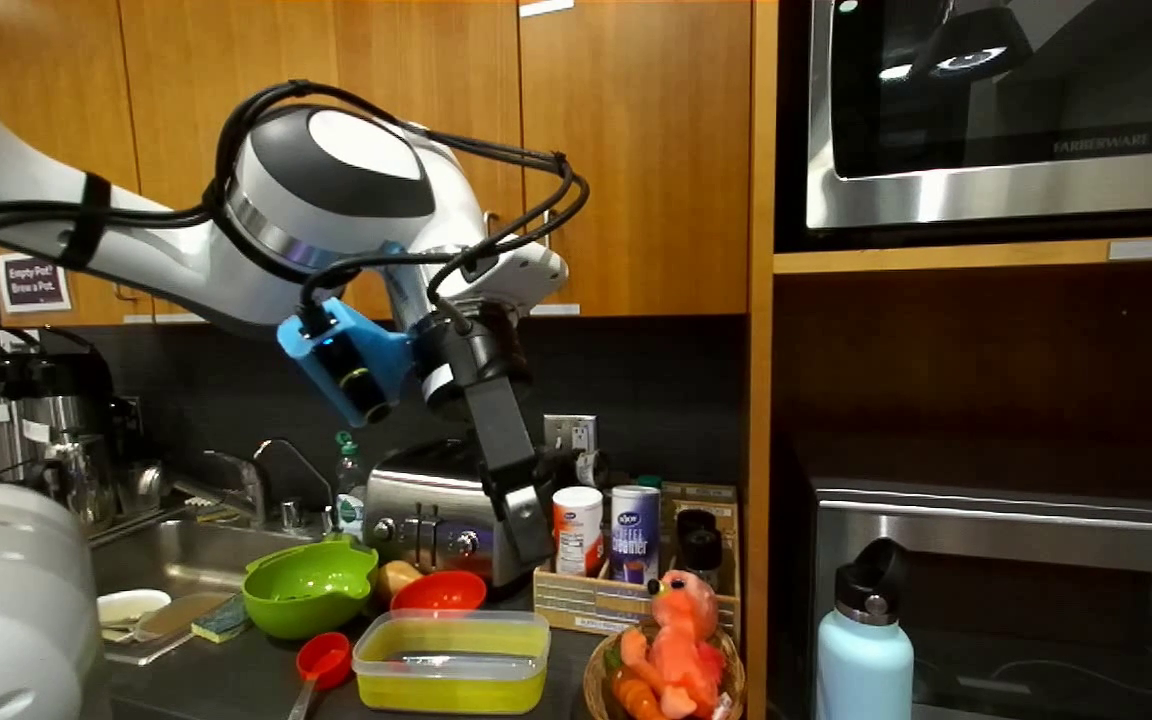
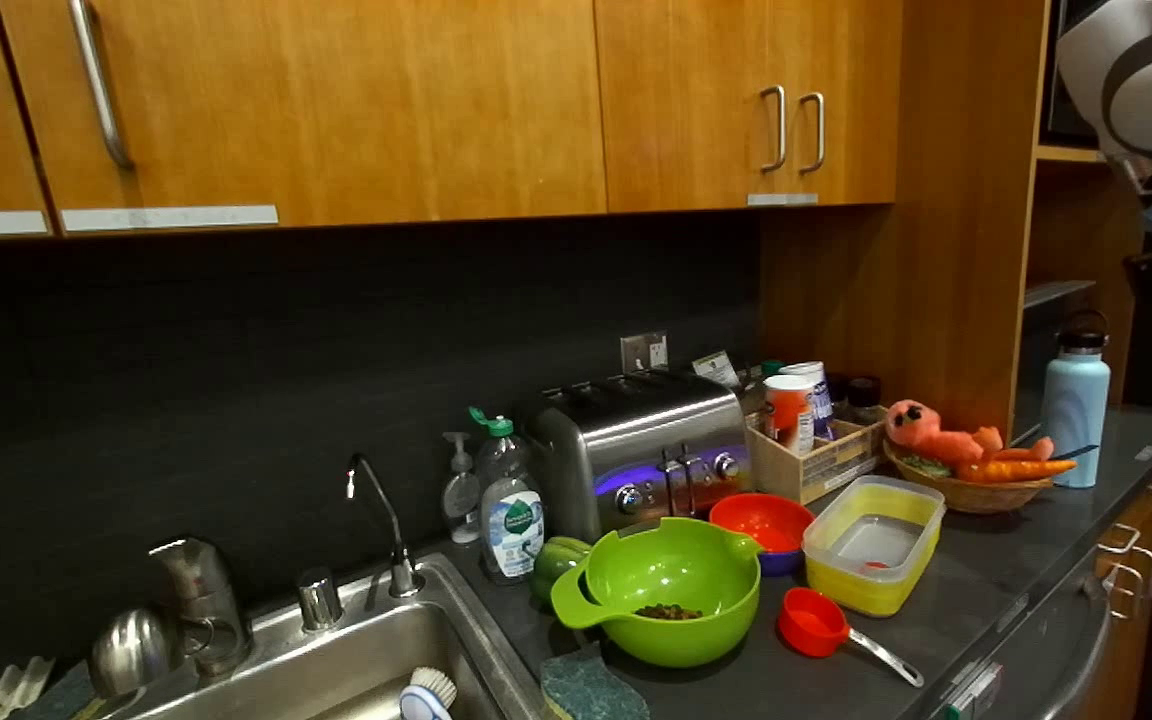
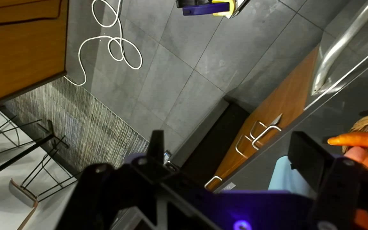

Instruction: Put the orange doll in the yellow bowl

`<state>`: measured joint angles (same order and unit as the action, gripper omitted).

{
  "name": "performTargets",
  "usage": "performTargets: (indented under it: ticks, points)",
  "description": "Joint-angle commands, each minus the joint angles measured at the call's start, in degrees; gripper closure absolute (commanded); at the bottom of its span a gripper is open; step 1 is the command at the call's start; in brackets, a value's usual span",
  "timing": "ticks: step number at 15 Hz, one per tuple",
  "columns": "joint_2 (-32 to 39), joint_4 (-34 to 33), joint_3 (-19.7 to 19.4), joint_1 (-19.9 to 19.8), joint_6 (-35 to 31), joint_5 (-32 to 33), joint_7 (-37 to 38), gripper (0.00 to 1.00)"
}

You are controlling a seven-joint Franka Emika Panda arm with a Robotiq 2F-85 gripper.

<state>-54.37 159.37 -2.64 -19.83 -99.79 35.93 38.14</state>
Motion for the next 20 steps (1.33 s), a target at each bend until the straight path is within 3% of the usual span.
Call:
performTargets:
  ticks: [1,5,8,14,17,20]
  points:
    - [0.77,-0.08,1.07,1.24,-0.87,-0.63,1.16,0.00]
    - [13.93,-2.69,5.11,0.20,-10.79,-0.49,17.55,0.00]
    - [22.86,-3.95,6.06,1.80,-12.39,-3.87,24.88,0.00]
    - [43.55,-14.08,4.76,8.58,-15.97,-18.77,23.08,0.00]
    - [51.89,-22.52,5.12,9.56,-20.34,-12.98,27.07,0.00]
    - [59.09,-30.86,2.85,10.51,-23.25,-5.21,33.86,0.00]
